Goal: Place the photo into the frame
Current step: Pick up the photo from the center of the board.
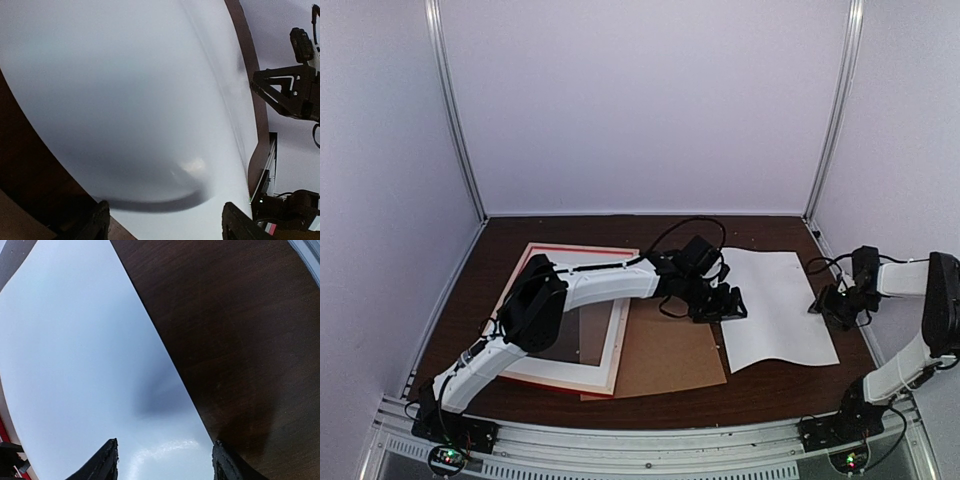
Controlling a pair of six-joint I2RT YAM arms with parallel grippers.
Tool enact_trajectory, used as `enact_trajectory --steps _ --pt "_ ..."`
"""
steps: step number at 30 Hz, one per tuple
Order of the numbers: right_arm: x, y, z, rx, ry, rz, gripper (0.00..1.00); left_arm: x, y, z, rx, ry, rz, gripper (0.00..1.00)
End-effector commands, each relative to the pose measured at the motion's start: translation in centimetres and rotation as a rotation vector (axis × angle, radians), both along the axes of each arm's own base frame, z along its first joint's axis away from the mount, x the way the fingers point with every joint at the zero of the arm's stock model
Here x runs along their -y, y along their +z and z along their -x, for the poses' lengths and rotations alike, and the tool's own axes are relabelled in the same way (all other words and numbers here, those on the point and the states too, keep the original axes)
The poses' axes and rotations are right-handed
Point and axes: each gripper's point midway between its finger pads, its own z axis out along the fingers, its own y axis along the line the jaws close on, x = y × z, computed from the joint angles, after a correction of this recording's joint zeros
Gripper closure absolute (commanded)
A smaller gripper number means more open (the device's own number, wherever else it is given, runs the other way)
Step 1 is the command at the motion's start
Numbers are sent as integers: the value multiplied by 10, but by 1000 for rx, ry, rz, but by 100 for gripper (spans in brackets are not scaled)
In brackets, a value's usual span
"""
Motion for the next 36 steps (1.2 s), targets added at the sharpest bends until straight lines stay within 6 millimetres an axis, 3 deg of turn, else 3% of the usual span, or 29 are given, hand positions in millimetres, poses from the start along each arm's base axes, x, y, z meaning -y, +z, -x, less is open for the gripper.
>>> enact_trajectory --steps 1,16,28,36 --pt "-24 -15 13 -37 10 -137 37 3 -41 18 -86 -30 -6 23" --pt "-55 -14 15 15 40 -327 37 24 5 15 -40 -102 261 19" --pt "-98 0 17 44 145 -478 35 11 28 8 15 -97 317 19" --pt "-137 16 19 75 235 -513 35 -2 65 12 103 -119 341 19"
